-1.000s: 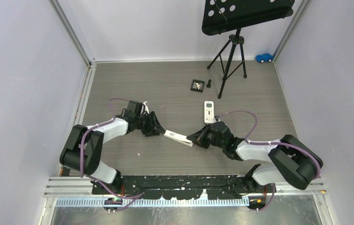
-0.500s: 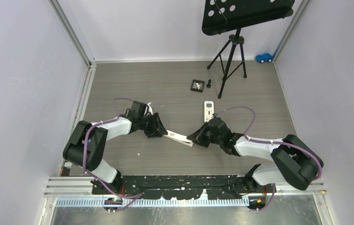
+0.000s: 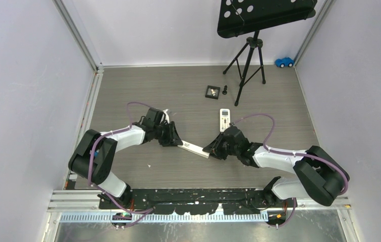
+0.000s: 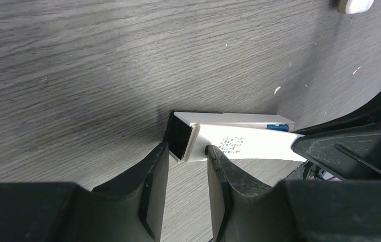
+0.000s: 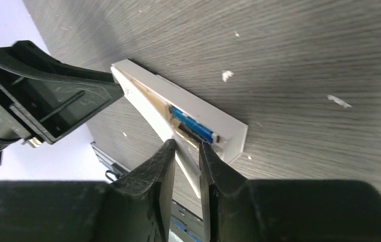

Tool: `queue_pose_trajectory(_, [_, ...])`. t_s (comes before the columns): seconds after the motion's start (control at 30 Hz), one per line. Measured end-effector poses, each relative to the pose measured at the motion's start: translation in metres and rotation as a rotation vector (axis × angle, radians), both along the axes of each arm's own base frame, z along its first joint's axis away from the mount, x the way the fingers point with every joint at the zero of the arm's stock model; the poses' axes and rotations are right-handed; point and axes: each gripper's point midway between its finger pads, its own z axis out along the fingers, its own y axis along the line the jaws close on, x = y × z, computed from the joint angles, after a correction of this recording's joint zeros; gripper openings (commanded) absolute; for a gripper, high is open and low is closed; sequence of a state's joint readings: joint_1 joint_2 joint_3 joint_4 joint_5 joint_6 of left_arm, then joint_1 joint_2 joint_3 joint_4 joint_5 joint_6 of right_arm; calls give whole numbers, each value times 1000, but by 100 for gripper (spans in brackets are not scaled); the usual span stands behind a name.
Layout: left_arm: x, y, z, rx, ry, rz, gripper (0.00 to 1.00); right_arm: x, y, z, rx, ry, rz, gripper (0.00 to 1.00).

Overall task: Load the batteries into the remote control
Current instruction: Load the battery cover into the remote control.

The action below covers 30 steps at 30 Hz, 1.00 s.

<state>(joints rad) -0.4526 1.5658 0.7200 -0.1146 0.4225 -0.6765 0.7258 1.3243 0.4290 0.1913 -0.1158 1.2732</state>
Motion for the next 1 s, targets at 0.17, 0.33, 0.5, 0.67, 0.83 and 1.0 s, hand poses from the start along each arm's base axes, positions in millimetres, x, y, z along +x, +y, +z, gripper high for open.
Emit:
queue_pose_trajectory(0.17, [1, -1, 0, 15, -14, 1, 33, -7, -9, -1, -41, 14, 4, 41])
queue_pose_trajectory(0.33, [1, 0, -1, 19, -16, 4, 33, -17, -22, -11, -109, 52, 6, 43])
queue_pose_trajectory(0.5, [2, 0, -1, 17, -16, 4, 32, -24, -31, -20, -157, 85, 5, 38])
queue_pose_trajectory(0.67, [1, -2, -2, 11, -12, -1, 31, -22, -30, -18, -157, 76, 5, 31])
queue_pose_trajectory(0.83, [1, -3, -2, 5, -13, -5, 27, -20, -31, -17, -171, 66, 7, 25])
queue_pose_trajectory(1.0, [2, -4, -1, -3, -16, -9, 21, -17, -32, -14, -196, 57, 14, 17])
